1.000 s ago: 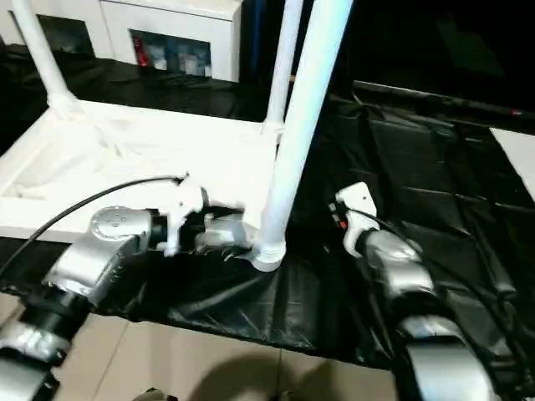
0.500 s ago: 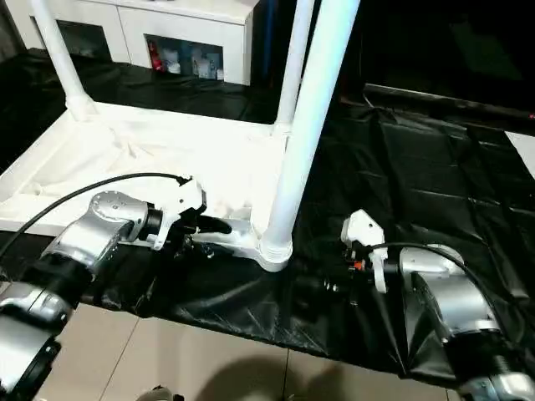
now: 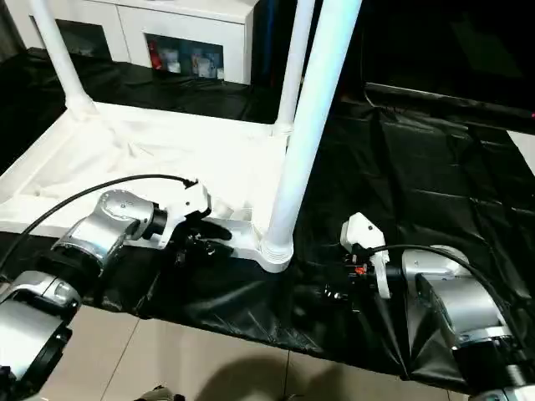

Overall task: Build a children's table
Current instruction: Rotate table base, then rotate leg to tighten

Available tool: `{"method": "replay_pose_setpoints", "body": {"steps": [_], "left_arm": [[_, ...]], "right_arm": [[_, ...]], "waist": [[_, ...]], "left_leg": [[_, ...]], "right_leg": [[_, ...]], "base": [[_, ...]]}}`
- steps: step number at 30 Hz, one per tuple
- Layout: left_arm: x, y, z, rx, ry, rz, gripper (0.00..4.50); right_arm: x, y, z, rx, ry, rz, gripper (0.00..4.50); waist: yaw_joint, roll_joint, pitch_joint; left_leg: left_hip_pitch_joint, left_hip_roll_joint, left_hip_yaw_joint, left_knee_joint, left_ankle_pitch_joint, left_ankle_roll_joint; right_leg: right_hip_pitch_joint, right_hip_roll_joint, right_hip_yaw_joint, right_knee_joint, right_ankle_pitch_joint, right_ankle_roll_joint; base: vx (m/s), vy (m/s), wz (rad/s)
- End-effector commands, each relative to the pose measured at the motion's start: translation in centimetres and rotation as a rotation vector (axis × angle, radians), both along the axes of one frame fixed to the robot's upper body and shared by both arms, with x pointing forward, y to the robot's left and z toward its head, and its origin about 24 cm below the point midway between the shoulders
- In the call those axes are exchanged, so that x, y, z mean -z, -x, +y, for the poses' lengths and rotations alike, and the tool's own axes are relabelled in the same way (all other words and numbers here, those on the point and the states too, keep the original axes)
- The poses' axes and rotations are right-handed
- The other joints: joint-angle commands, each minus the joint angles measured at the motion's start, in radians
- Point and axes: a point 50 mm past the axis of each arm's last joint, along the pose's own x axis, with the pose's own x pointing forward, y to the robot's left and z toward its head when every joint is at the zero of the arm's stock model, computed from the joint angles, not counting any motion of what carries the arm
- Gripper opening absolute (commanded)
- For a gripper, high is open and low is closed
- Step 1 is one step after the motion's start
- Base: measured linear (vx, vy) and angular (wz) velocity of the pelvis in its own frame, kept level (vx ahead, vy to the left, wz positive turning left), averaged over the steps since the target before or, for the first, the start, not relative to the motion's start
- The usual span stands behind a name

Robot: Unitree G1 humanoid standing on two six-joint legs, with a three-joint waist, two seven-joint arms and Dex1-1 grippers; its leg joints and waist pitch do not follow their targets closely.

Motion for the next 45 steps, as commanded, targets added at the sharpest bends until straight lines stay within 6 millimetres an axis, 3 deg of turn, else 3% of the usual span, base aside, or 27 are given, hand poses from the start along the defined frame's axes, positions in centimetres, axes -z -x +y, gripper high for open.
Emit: {"method": "replay_pose_setpoints", "body": {"steps": [1, 10, 12, 15, 16, 17, 20, 23, 28, 29, 30, 31, 33, 34, 36, 37, 41, 42, 43, 45], "left_arm": [[-0.2, -0.2, -0.3, 0.021, -0.023, -0.01, 1.15], [0.4, -0.1, 0.0, 0.038, -0.08, 0.006, 0.49], [0.5, -0.1, 0.1, 0.038, -0.09, 0.008, 0.29], [0.6, -0.1, -0.1, 0.031, -0.103, 0.016, 0.14], [0.7, 0.0, -0.3, 0.029, -0.104, 0.02, 0.08], [0.8, 0.1, -0.7, 0.012, -0.091, 0.034, 0.05], [1.4, 0.4, -2.0, -0.068, -0.047, 0.058, 0.02], [2.7, 1.4, -2.8, -0.136, -0.003, 0.065, 0.02], [2.8, 2.5, -2.2, -0.092, 0.018, 0.066, 0.02], [2.8, 2.6, -1.9, -0.088, 0.02, 0.063, 0.02], [2.6, 2.7, -1.3, -0.085, 0.015, 0.055, 0.02], [2.6, 2.7, -1.3, -0.085, 0.014, 0.055, 0.02], [2.6, 2.8, -0.7, -0.088, 0.004, 0.049, 0.02], [2.6, 2.8, -0.6, -0.09, 0.0, 0.05, 0.01], [2.6, 3.0, -0.2, -0.088, -0.017, 0.049, 0.0], [2.6, 3.1, 0.0, -0.089, -0.028, 0.053, 0.0], [2.5, 3.1, 0.6, -0.108, -0.046, 0.043, 0.0], [2.4, 3.0, 0.8, -0.118, -0.049, 0.036, 0.0], [2.3, 3.0, 0.9, -0.12, -0.05, 0.035, 0.0], [2.1, 2.9, 1.2, -0.124, -0.049, 0.034, 0.0]], "right_arm": [[-0.4, 0.0, -0.2, 0.004, 0.007, -0.005, 4.5], [-0.6, 0.1, 0.1, 0.003, 0.008, 0.002, 4.5], [-0.6, 0.0, 0.3, 0.003, 0.006, -0.002, 4.5], [-0.6, -0.4, 0.8, 0.018, -0.013, -0.03, 4.5], [-0.6, -0.6, 1.1, 0.028, -0.019, -0.046, 4.5], [-0.5, -1.0, 1.4, 0.054, -0.027, -0.063, 4.5], [-0.3, -2.0, 2.5, 0.107, -0.035, -0.102, 4.5], [-0.2, -3.1, 3.7, 0.143, -0.056, -0.131, 4.5], [0.1, -4.6, 4.1, 0.213, 0.026, -0.212, 4.5], [0.0, -5.1, 4.2, 0.235, 0.024, -0.222, 4.5], [-0.1, -5.6, 4.5, 0.241, 0.008, -0.225, 4.5], [-0.1, -5.7, 4.5, 0.24, 0.008, -0.225, 4.5], [0.0, -5.9, 4.9, 0.224, 0.004, -0.223, 4.5], [0.0, -6.0, 5.1, 0.222, -0.005, -0.226, 4.33], [0.0, -6.1, 5.5, 0.213, -0.025, -0.22, 4.22], [0.0, -6.2, 5.7, 0.203, -0.03, -0.214, 4.1], [0.5, -6.3, 6.2, 0.161, -0.013, -0.205, 3.74], [0.8, -6.2, 6.4, 0.142, 0.003, -0.198, 3.66], [0.9, -6.2, 6.4, 0.137, 0.008, -0.196, 3.66], [1.2, -6.2, 6.4, 0.127, 0.014, -0.192, 3.34]], "waist": [[0.005, 0.012, -0.07], [0.003, 0.008, -0.065], [0.001, 0.004, -0.065], [0.0, 0.006, -0.066], [0.0, 0.0, -0.066], [-0.002, 0.004, -0.067], [-0.007, 0.004, -0.067], [-0.017, -0.002, -0.067], [-0.035, -0.001, -0.064], [-0.039, -0.005, -0.064], [-0.037, -0.002, -0.066], [-0.038, -0.005, -0.068], [-0.035, 0.0, -0.065], [-0.036, -0.009, -0.066], [-0.034, -0.004, -0.066], [-0.036, -0.01, -0.066], [-0.043, -0.009, -0.066], [-0.044, -0.021, -0.065], [-0.043, -0.016, -0.065], [-0.048, -0.02, -0.064]], "left_leg": [[0.016, 0.005, -0.006, -0.069, -0.283, 0.02], [0.018, 0.005, -0.008, -0.072, -0.319, 0.012], [0.015, 0.004, -0.009, -0.073, -0.31, 0.011], [0.016, 0.005, -0.009, -0.073, -0.3, 0.013], [0.013, 0.005, -0.009, -0.073, -0.297, 0.014], [0.014, 0.007, -0.01, -0.074, -0.289, 0.009], [0.013, 0.006, -0.009, -0.072, -0.274, 0.004], [0.013, 0.004, -0.007, -0.071, -0.279, 0.014], [0.009, 0.001, -0.01, -0.074, -0.3, 0.012], [0.008, 0.0, -0.009, -0.075, -0.299, 0.011], [0.016, 0.002, -0.008, -0.072, -0.305, 0.013], [0.015, 0.002, -0.007, -0.071, -0.297, 0.015], [0.016, 0.004, -0.003, -0.073, -0.288, 0.02], [0.014, 0.004, -0.002, -0.073, -0.286, 0.022], [0.013, 0.004, -0.004, -0.076, -0.282, 0.021], [0.011, 0.004, -0.004, -0.076, -0.28, 0.021], [0.006, 0.003, -0.005, -0.075, -0.27, 0.023], [0.006, 0.001, -0.004, -0.074, -0.275, 0.026], [0.009, 0.002, -0.004, -0.075, -0.278, 0.025], [0.008, 0.004, -0.005, -0.078, -0.29, 0.015]], "right_leg": [[0.053, -0.035, 0.023, -0.072, -0.188, -0.254], [0.05, -0.037, 0.023, -0.083, -0.283, -0.225], [0.052, -0.037, 0.022, -0.081, -0.271, -0.223], [0.051, -0.039, 0.023, -0.078, -0.256, -0.23], [0.053, -0.039, 0.022, -0.078, -0.253, -0.23], [0.051, -0.041, 0.023, -0.073, -0.24, -0.238], [0.052, -0.04, 0.022, -0.071, -0.219, -0.253], [0.051, -0.038, 0.021, -0.077, -0.24, -0.248], [0.045, -0.039, 0.02, -0.086, -0.37, -0.192], [0.044, -0.037, 0.02, -0.091, -0.392, -0.179], [0.038, -0.039, 0.022, -0.089, -0.396, -0.182], [0.039, -0.039, 0.024, -0.088, -0.376, -0.185], [0.036, -0.033, 0.025, -0.085, -0.325, -0.199], [0.038, -0.034, 0.025, -0.084, -0.322, -0.198], [0.039, -0.035, 0.024, -0.082, -0.323, -0.193], [0.04, -0.035, 0.024, -0.081, -0.32, -0.192], [0.041, -0.035, 0.023, -0.078, -0.314, -0.191], [0.04, -0.036, 0.023, -0.08, -0.346, -0.182], [0.038, -0.038, 0.024, -0.083, -0.359, -0.178], [0.036, -0.037, 0.024, -0.086, -0.373, -0.172]], "base": [[0.0, 0.0, 0.0], [0.0, 0.0, 0.0], [0.0, 0.0, 0.0], [0.0, 0.0, 0.0], [0.0, 0.0, 0.0], [0.0, 0.0, 0.0], [0.0, 0.0, 0.0], [0.0, 0.0, 0.0], [0.0, 0.0, 0.0], [0.0, 0.0, 0.0], [0.0, 0.0, 0.0], [0.0, 0.0, 0.0], [0.0, 0.0, 0.0], [0.0, 0.0, 0.0], [0.0, 0.0, 0.0], [0.0, 0.0, 0.0], [0.0, 0.0, 0.0], [0.0, 0.0, 0.0], [0.0, 0.0, 0.0], [0.0, 0.0, 0.0]]}}
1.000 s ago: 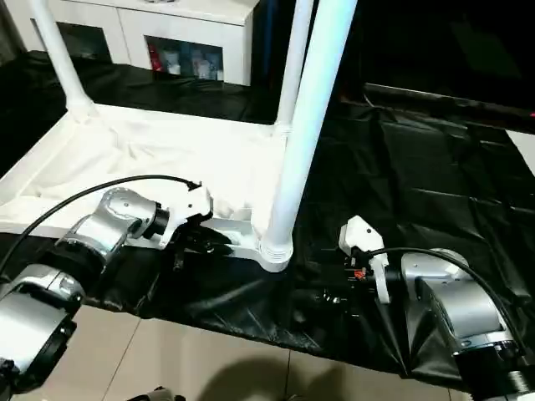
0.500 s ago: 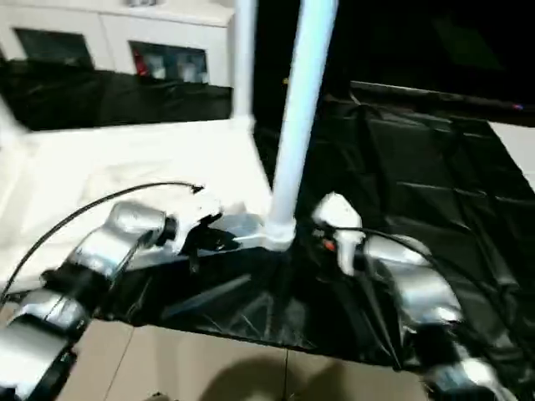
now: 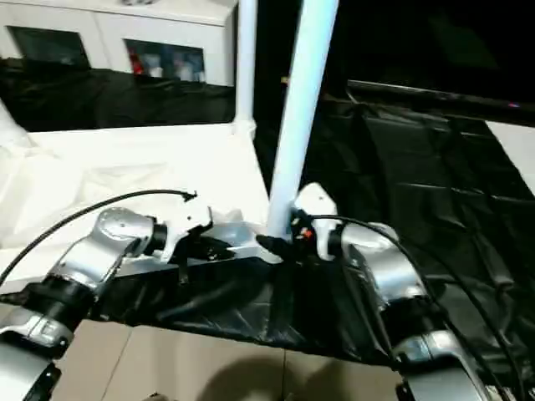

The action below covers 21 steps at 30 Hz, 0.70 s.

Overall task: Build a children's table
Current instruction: Rotate leg to tighten

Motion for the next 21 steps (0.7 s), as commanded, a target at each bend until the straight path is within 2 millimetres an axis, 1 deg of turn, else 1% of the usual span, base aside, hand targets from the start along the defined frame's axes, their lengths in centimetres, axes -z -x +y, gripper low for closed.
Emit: {"method": "replay_pose_setpoints", "body": {"steps": [1, 2, 3, 5, 8, 9, 11, 12, 13, 14, 15, 16, 17, 18, 19, 20, 21], "left_arm": [[1.5, 0.6, 1.3, -0.036, -0.032, 0.076, 0.0], [1.5, 0.6, 1.3, -0.036, -0.032, 0.076, 0.0], [1.4, 0.6, 1.4, -0.038, -0.033, 0.073, 0.0], [1.4, 0.5, 1.4, -0.042, -0.033, 0.07, 0.0], [1.2, 0.4, 1.3, -0.059, -0.024, 0.064, 0.0], [1.2, 0.3, 1.1, -0.067, -0.015, 0.061, 0.0], [1.1, 0.3, 0.9, -0.074, -0.009, 0.058, 0.0], [1.1, 0.0, 0.3, -0.101, -0.001, 0.042, 0.0], [1.1, 0.0, 0.3, -0.101, -0.001, 0.042, 0.0], [1.2, -0.2, -0.1, -0.127, 0.003, 0.027, 0.0], [1.5, -0.6, -1.8, -0.184, 0.021, 0.004, 0.0], [1.8, -0.7, -3.0, -0.221, 0.035, -0.005, 0.0], [1.8, -0.8, -3.1, -0.225, 0.037, -0.005, 0.0], [1.9, -0.9, -4.7, -0.267, 0.059, -0.01, 0.0], [1.9, -1.0, -5.3, -0.287, 0.067, -0.014, 0.0], [2.0, -1.0, -5.8, -0.294, 0.068, -0.014, 0.0], [2.0, -1.0, -5.9, -0.295, 0.068, -0.014, 0.0]], "right_arm": [[-0.1, -0.2, 0.1, -0.016, 0.015, -0.008, 3.34], [-0.1, -0.2, 0.1, -0.015, 0.014, -0.008, 3.28], [-0.1, -0.4, 0.2, -0.003, 0.005, -0.01, 3.14], [-0.1, -0.5, 0.4, 0.001, -0.008, -0.006, 2.92], [0.1, -0.6, 0.6, 0.018, -0.034, 0.006, 2.79], [0.2, -0.6, 0.6, 0.031, -0.054, 0.014, 2.79], [0.3, -0.5, 0.7, 0.041, -0.073, 0.021, 2.76], [0.7, -0.2, 1.1, 0.073, -0.133, 0.04, 2.76], [0.7, -0.2, 1.1, 0.073, -0.133, 0.04, 2.76], [1.0, 0.1, 1.5, 0.095, -0.169, 0.056, 2.76], [1.9, 0.6, 2.8, 0.175, -0.242, 0.079, 2.75], [2.4, 0.8, 3.7, 0.233, -0.281, 0.092, 2.75], [2.5, 0.8, 3.9, 0.241, -0.285, 0.093, 2.75], [3.0, 0.9, 5.1, 0.328, -0.321, 0.105, 2.74], [3.2, 0.9, 5.6, 0.361, -0.334, 0.114, 2.74], [3.3, 0.8, 6.1, 0.389, -0.336, 0.111, 2.74], [3.3, 0.8, 6.2, 0.397, -0.337, 0.11, 2.74]], "waist": [[0.005, -0.011, -0.055], [0.004, -0.013, -0.055], [0.003, -0.014, -0.055], [-0.001, -0.014, -0.053], [0.0, -0.015, -0.052], [-0.001, -0.017, -0.053], [-0.003, -0.017, -0.052], [-0.004, -0.018, -0.051], [-0.001, -0.017, -0.051], [-0.004, -0.019, -0.051], [0.0, -0.016, -0.05], [0.001, -0.018, -0.05], [-0.001, -0.02, -0.052], [-0.001, -0.018, -0.052], [-0.001, -0.017, -0.052], [-0.001, -0.012, -0.053], [-0.002, -0.013, -0.054]], "left_leg": [[0.005, 0.004, -0.005, -0.07, -0.298, 0.014], [0.006, 0.004, -0.006, -0.07, -0.307, 0.012], [0.003, 0.004, -0.007, -0.071, -0.308, 0.011], [0.003, 0.003, -0.008, -0.071, -0.316, 0.008], [0.006, 0.004, -0.009, -0.072, -0.327, 0.006], [0.005, 0.004, -0.009, -0.072, -0.324, 0.005], [0.003, 0.004, -0.011, -0.073, -0.327, 0.003], [0.004, 0.004, -0.009, -0.073, -0.332, 0.003], [0.009, 0.005, -0.009, -0.073, -0.335, 0.002], [0.008, 0.004, -0.007, -0.072, -0.34, 0.004], [0.012, 0.005, -0.006, -0.074, -0.338, -0.001], [0.016, 0.005, -0.008, -0.074, -0.357, -0.006], [0.012, 0.004, -0.01, -0.076, -0.353, -0.009], [0.012, 0.003, -0.01, -0.077, -0.358, -0.012], [0.015, 0.003, -0.01, -0.077, -0.363, -0.012], [0.013, 0.0, -0.013, -0.078, -0.372, -0.013], [0.014, 0.0, -0.014, -0.078, -0.382, -0.011]], "right_leg": [[0.039, -0.036, 0.025, -0.087, -0.376, -0.177], [0.039, -0.037, 0.025, -0.087, -0.383, -0.175], [0.039, -0.038, 0.025, -0.087, -0.389, -0.173], [0.038, -0.037, 0.025, -0.088, -0.406, -0.171], [0.035, -0.037, 0.025, -0.092, -0.426, -0.165], [0.036, -0.037, 0.026, -0.09, -0.423, -0.165], [0.037, -0.038, 0.024, -0.091, -0.433, -0.163], [0.034, -0.037, 0.025, -0.092, -0.437, -0.16], [0.031, -0.038, 0.026, -0.095, -0.439, -0.159], [0.03, -0.037, 0.028, -0.095, -0.433, -0.163], [0.027, -0.034, 0.028, -0.097, -0.423, -0.16], [0.024, -0.035, 0.027, -0.099, -0.435, -0.159], [0.029, -0.035, 0.025, -0.096, -0.434, -0.158], [0.027, -0.035, 0.026, -0.098, -0.438, -0.152], [0.023, -0.036, 0.027, -0.1, -0.442, -0.152], [0.027, -0.037, 0.025, -0.101, -0.457, -0.147], [0.025, -0.037, 0.024, -0.105, -0.464, -0.14]], "base": [[0.0, 0.0, 0.0], [0.0, 0.0, 0.0], [0.0, 0.0, 0.0], [0.0, 0.0, 0.0], [0.0, 0.0, 0.0], [0.0, 0.0, 0.0], [0.0, 0.0, 0.0], [0.0, 0.0, 0.0], [0.0, 0.0, 0.0], [0.0, 0.0, 0.0], [0.0, 0.0, 0.0], [0.0, 0.0, 0.0], [0.0, 0.0, 0.0], [0.0, 0.0, 0.0], [0.0, 0.0, 0.0], [0.0, 0.0, 0.0], [0.0, 0.0, 0.0]]}}
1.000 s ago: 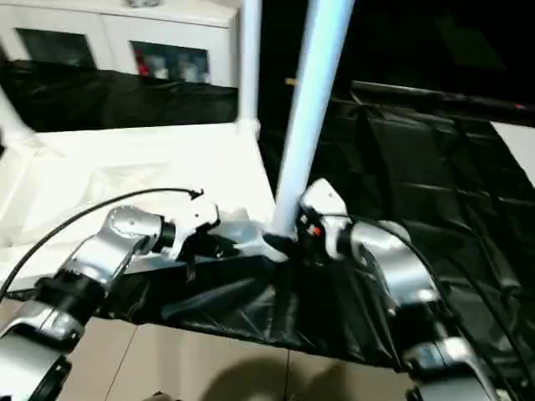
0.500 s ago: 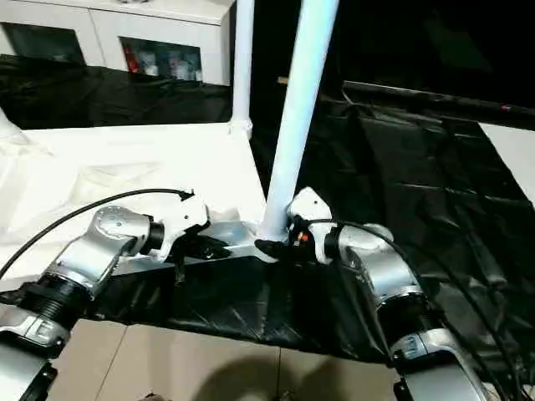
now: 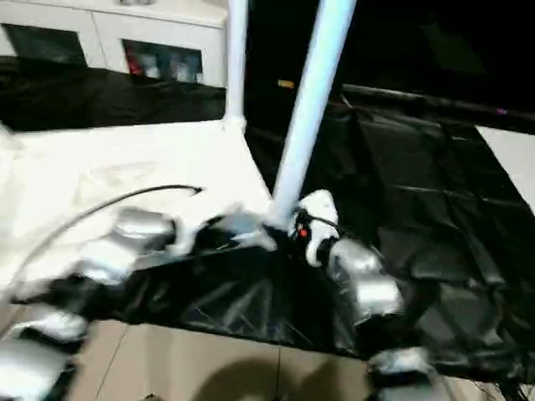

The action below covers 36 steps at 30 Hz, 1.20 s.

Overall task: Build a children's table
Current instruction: Rotate leg to tighten

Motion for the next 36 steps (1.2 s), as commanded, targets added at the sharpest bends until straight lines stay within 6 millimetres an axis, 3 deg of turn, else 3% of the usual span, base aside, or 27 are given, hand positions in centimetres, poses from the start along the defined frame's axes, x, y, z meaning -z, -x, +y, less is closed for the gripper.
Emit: {"method": "replay_pose_setpoints", "body": {"steps": [1, 3, 4, 5, 6, 7, 11, 16, 18, 20, 23, 26, 28, 30, 32, 36], "left_arm": [[1.4, 0.3, -2.5, -0.079, 0.022, 0.027, 0.0], [1.5, 0.4, -3.2, -0.074, 0.012, 0.02, 0.0], [1.5, 0.4, -3.3, -0.071, 0.009, 0.017, 0.0], [1.5, 0.4, -3.2, -0.069, 0.009, 0.015, 0.0], [1.4, 0.3, -3.0, -0.062, 0.008, 0.012, 0.0], [1.4, 0.3, -3.0, -0.062, 0.008, 0.012, 0.0], [1.0, 0.4, -0.8, 0.002, 0.022, -0.007, 0.0], [0.8, 1.3, 1.6, 0.119, 0.015, 0.017, 0.0], [0.7, 1.6, 2.6, 0.162, 0.006, 0.028, 0.0], [0.5, 1.8, 3.2, 0.198, -0.001, 0.023, 0.0], [0.2, 2.1, 4.0, 0.254, 0.003, 0.016, 0.0], [-0.2, 2.4, 4.7, 0.302, 0.013, 0.028, 0.0], [-0.3, 2.5, 4.9, 0.312, 0.012, 0.033, 0.0], [-0.4, 2.7, 5.4, 0.347, -0.005, 0.047, 0.0], [-0.4, 2.8, 5.5, 0.361, -0.008, 0.058, 0.0], [-0.4, 3.0, 5.7, 0.377, -0.012, 0.068, 0.0]], "right_arm": [[0.2, 0.9, 5.9, -0.129, -0.099, 0.017, 2.74], [-0.3, 0.8, 7.4, -0.144, -0.112, -0.014, 2.74], [-0.6, 0.9, 7.8, -0.159, -0.118, -0.033, 2.74], [-0.8, 0.9, 7.9, -0.169, -0.12, -0.044, 2.74], [-1.0, 0.9, 7.7, -0.182, -0.113, -0.061, 3.09], [-1.0, 0.9, 7.7, -0.182, -0.113, -0.061, 3.09], [-1.3, 0.7, 5.0, -0.233, -0.092, -0.098, 3.56], [-1.6, 0.6, 2.3, -0.36, -0.003, -0.121, 4.06], [-1.9, 0.6, 1.6, -0.428, 0.021, -0.121, 4.06], [-2.0, 0.8, 1.2, -0.494, 0.043, -0.124, 4.06], [-2.1, 1.1, 0.8, -0.591, 0.067, -0.116, 4.06], [-2.3, 1.1, 0.6, -0.659, 0.084, -0.11, 4.06], [-2.4, 1.1, 0.5, -0.675, 0.091, -0.107, 4.06], [-2.3, 0.9, 0.4, -0.704, 0.109, -0.1, 4.06], [-2.3, 0.9, 0.4, -0.714, 0.104, -0.094, 4.06], [-2.3, 0.9, 0.3, -0.732, 0.112, -0.091, 3.54]], "waist": [[0.002, -0.002, -0.047], [-0.003, 0.004, -0.044], [-0.002, 0.012, -0.046], [-0.004, 0.006, -0.046], [-0.002, 0.008, -0.048], [-0.002, 0.009, -0.048], [-0.001, 0.006, -0.051], [0.006, 0.001, -0.054], [0.009, 0.002, -0.056], [0.012, 0.003, -0.057], [0.016, -0.001, -0.06], [0.018, 0.003, -0.06], [0.02, 0.004, -0.06], [0.022, -0.003, -0.058], [0.024, 0.002, -0.055], [0.026, -0.002, -0.055]], "left_leg": [[0.012, 0.008, -0.012, -0.079, -0.386, -0.01], [0.013, 0.005, -0.013, -0.082, -0.422, -0.011], [0.014, 0.005, -0.016, -0.083, -0.428, -0.012], [0.011, 0.005, -0.018, -0.084, -0.437, -0.009], [0.009, 0.005, -0.019, -0.086, -0.428, -0.006], [0.009, 0.006, -0.019, -0.087, -0.426, -0.005], [0.0, 0.005, -0.021, -0.089, -0.409, 0.009], [-0.006, 0.005, -0.014, -0.085, -0.318, 0.038], [-0.006, 0.008, -0.015, -0.084, -0.29, 0.043], [0.0, 0.01, -0.011, -0.081, -0.254, 0.054], [-0.001, 0.011, -0.009, -0.078, -0.203, 0.065], [0.001, 0.014, -0.009, -0.077, -0.174, 0.075], [0.008, 0.014, -0.007, -0.076, -0.181, 0.077], [0.007, 0.014, -0.006, -0.077, -0.196, 0.075], [0.011, 0.015, -0.006, -0.08, -0.222, 0.06], [0.01, 0.015, -0.006, -0.08, -0.232, 0.04]], "right_leg": [[0.024, -0.031, 0.019, -0.099, -0.464, -0.137], [0.02, -0.029, 0.016, -0.109, -0.491, -0.122], [0.022, -0.03, 0.015, -0.107, -0.493, -0.12], [0.024, -0.029, 0.013, -0.11, -0.499, -0.114], [0.027, -0.03, 0.014, -0.109, -0.485, -0.114], [0.026, -0.03, 0.015, -0.109, -0.476, -0.116], [0.034, -0.031, 0.017, -0.103, -0.431, -0.13], [0.043, -0.033, 0.019, -0.093, -0.344, -0.169], [0.047, -0.036, 0.02, -0.089, -0.325, -0.178], [0.044, -0.033, 0.021, -0.083, -0.255, -0.205], [0.05, -0.031, 0.018, -0.07, -0.175, -0.231], [0.051, -0.03, 0.017, -0.057, -0.087, -0.267], [0.049, -0.029, 0.018, -0.056, -0.079, -0.277], [0.05, -0.031, 0.019, -0.057, -0.105, -0.275], [0.046, -0.033, 0.021, -0.062, -0.143, -0.266], [0.048, -0.034, 0.022, -0.062, -0.154, -0.256]], "base": [[0.0, 0.0, 0.0], [0.0, 0.0, 0.0], [0.0, 0.0, 0.0], [0.0, 0.0, 0.0], [0.0, 0.0, 0.0], [0.0, 0.0, 0.0], [0.0, 0.0, 0.0], [0.0, 0.0, 0.0], [0.0, 0.0, 0.0], [0.0, 0.0, 0.0], [0.0, 0.0, 0.0], [0.0, 0.0, 0.0], [0.0, 0.0, 0.0], [0.0, 0.0, 0.0], [0.0, 0.0, 0.0], [0.0, 0.0, 0.0]]}}
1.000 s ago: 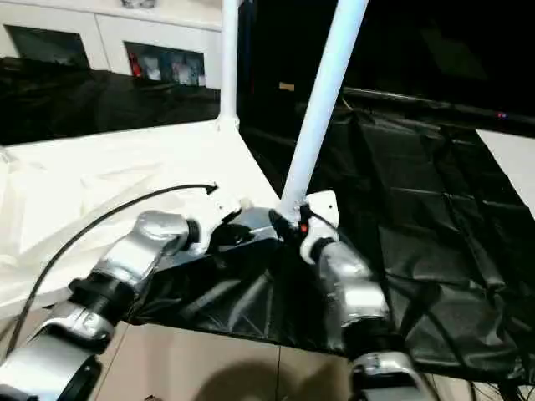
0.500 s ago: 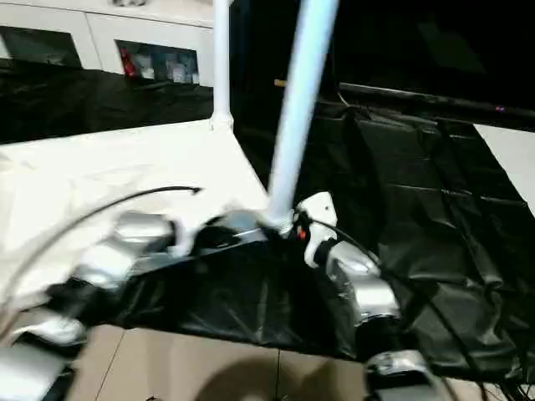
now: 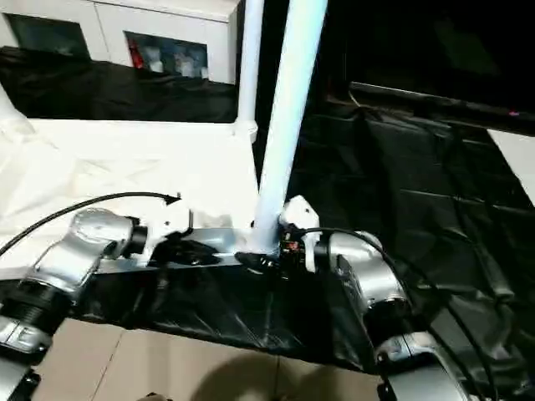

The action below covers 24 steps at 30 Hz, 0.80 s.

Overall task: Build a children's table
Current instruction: Rotate leg to tighten

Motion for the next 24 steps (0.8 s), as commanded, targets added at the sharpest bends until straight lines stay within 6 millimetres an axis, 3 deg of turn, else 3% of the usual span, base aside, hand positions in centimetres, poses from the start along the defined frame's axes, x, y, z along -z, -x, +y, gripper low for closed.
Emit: {"method": "replay_pose_setpoints", "body": {"steps": [1, 2, 7, 10, 11, 12, 14, 15, 19, 20, 22, 23, 24], "left_arm": [[0.7, 0.7, -0.5, 0.064, 0.001, 0.046, 0.0], [0.7, 0.7, -0.4, 0.065, 0.001, 0.048, 0.0], [0.5, 0.6, -0.3, 0.07, 0.022, 0.083, 0.0], [0.5, 0.7, -0.5, 0.069, 0.043, 0.112, 0.0], [0.5, 0.7, -0.5, 0.069, 0.043, 0.112, 0.0], [0.8, 0.3, -0.8, 0.02, 0.03, 0.119, 0.0], [1.0, 0.2, -0.9, -0.006, 0.021, 0.122, 0.0], [1.2, -0.1, -1.3, -0.048, 0.024, 0.12, 0.0], [1.9, -1.1, -2.9, -0.162, 0.013, 0.096, 0.0], [1.9, -1.1, -2.9, -0.162, 0.013, 0.096, 0.0], [2.2, -2.0, -5.8, -0.282, 0.037, 0.062, 0.0], [2.2, -2.1, -6.1, -0.291, 0.041, 0.061, 0.0], [2.2, -2.1, -6.6, -0.302, 0.048, 0.057, 0.0]], "right_arm": [[-0.3, -0.2, -0.1, -0.034, 0.028, -0.008, 3.54], [-0.3, -0.2, -0.1, -0.038, 0.032, -0.005, 3.3], [0.1, 0.1, -0.1, -0.054, 0.026, 0.02, 2.92], [0.5, 0.5, 0.1, -0.05, 0.012, 0.041, 2.79], [0.5, 0.6, 0.1, -0.05, 0.012, 0.042, 2.76], [1.1, 0.5, 0.2, 0.035, -0.003, 0.063, 2.74], [1.3, 0.5, 0.2, 0.073, -0.004, 0.067, 2.73], [1.7, 0.3, 0.4, 0.155, -0.009, 0.068, 2.72], [2.3, -0.8, 1.0, 0.429, -0.051, 0.084, 2.72], [2.3, -0.8, 1.0, 0.429, -0.051, 0.084, 2.72], [2.7, -2.0, 2.2, 0.711, -0.099, 0.126, 2.72], [2.8, -2.1, 2.3, 0.733, -0.102, 0.13, 2.72], [2.8, -2.2, 2.6, 0.765, -0.109, 0.138, 2.72]], "waist": [[0.002, 0.004, -0.056], [0.003, 0.005, -0.056], [0.005, 0.006, -0.056], [0.006, 0.028, -0.057], [0.005, 0.024, -0.057], [0.005, 0.028, -0.059], [0.003, 0.026, -0.056], [0.003, 0.026, -0.055], [-0.008, 0.025, -0.047], [-0.012, 0.022, -0.046], [-0.02, 0.019, -0.039], [-0.02, 0.019, -0.039], [-0.022, 0.02, -0.042]], "left_leg": [[0.011, 0.02, 0.004, -0.062, -0.229, 0.04], [0.011, 0.019, 0.003, -0.062, -0.224, 0.04], [0.01, 0.019, 0.005, -0.06, -0.211, 0.043], [0.013, 0.019, 0.003, -0.061, -0.225, 0.03], [0.014, 0.019, 0.005, -0.061, -0.227, 0.03], [0.013, 0.018, 0.003, -0.06, -0.225, 0.027], [0.014, 0.017, 0.003, -0.063, -0.246, 0.019], [0.015, 0.017, 0.003, -0.064, -0.26, 0.015], [0.023, 0.012, -0.007, -0.072, -0.378, -0.033], [0.024, 0.013, -0.011, -0.073, -0.396, -0.039], [0.026, 0.01, -0.01, -0.074, -0.431, -0.038], [0.026, 0.01, -0.01, -0.074, -0.431, -0.038], [0.031, 0.008, -0.018, -0.072, -0.45, -0.043]], "right_leg": [[0.051, -0.036, 0.029, -0.053, -0.152, -0.248], [0.052, -0.036, 0.029, -0.052, -0.146, -0.249], [0.053, -0.034, 0.028, -0.049, -0.124, -0.255], [0.054, -0.032, 0.028, -0.048, -0.114, -0.263], [0.053, -0.03, 0.028, -0.05, -0.108, -0.264], [0.056, -0.03, 0.028, -0.046, -0.093, -0.27], [0.055, -0.03, 0.028, -0.051, -0.117, -0.267], [0.053, -0.03, 0.028, -0.054, -0.136, -0.263], [0.045, -0.035, 0.028, -0.078, -0.371, -0.196], [0.041, -0.036, 0.028, -0.082, -0.404, -0.182], [0.03, -0.034, 0.027, -0.092, -0.461, -0.165], [0.03, -0.034, 0.027, -0.092, -0.461, -0.165], [0.033, -0.037, 0.02, -0.101, -0.54, -0.136]], "base": [[0.0, 0.0, 0.0], [0.0, 0.0, 0.0], [0.0, 0.0, 0.0], [0.0, 0.0, 0.0], [0.0, 0.0, 0.0], [0.0, 0.0, 0.0], [0.0, 0.0, 0.0], [0.0, 0.0, 0.0], [0.0, 0.0, 0.0], [0.0, 0.0, 0.0], [0.0, 0.0, 0.0], [0.0, 0.0, 0.0], [0.0, 0.0, 0.0]]}}
